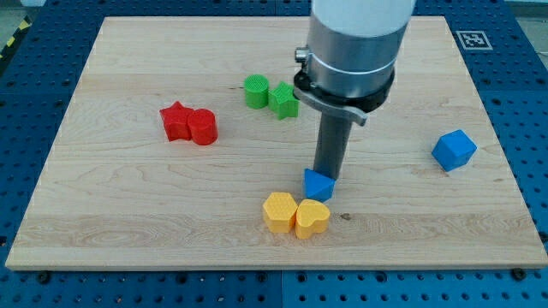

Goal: Point your arm to the red circle

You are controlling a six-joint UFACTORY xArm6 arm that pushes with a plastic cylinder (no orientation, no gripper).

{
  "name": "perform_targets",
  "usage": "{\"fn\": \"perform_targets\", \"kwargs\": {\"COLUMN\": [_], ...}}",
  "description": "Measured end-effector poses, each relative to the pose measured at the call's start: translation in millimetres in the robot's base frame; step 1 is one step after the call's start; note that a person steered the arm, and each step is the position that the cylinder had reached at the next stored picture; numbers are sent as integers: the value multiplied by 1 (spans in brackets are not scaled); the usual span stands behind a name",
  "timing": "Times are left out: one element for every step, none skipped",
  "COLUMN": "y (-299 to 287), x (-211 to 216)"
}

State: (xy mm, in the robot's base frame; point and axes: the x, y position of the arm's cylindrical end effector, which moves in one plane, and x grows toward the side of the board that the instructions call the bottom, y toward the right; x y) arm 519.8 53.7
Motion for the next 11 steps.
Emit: {"fn": "perform_targets", "kwargs": {"y": [-7, -5, 29, 42, 32, -29, -92, -106, -116, -105, -86], "x": [4, -8, -39, -41, -41, -41, -48, -80, -81, -76, -75]}}
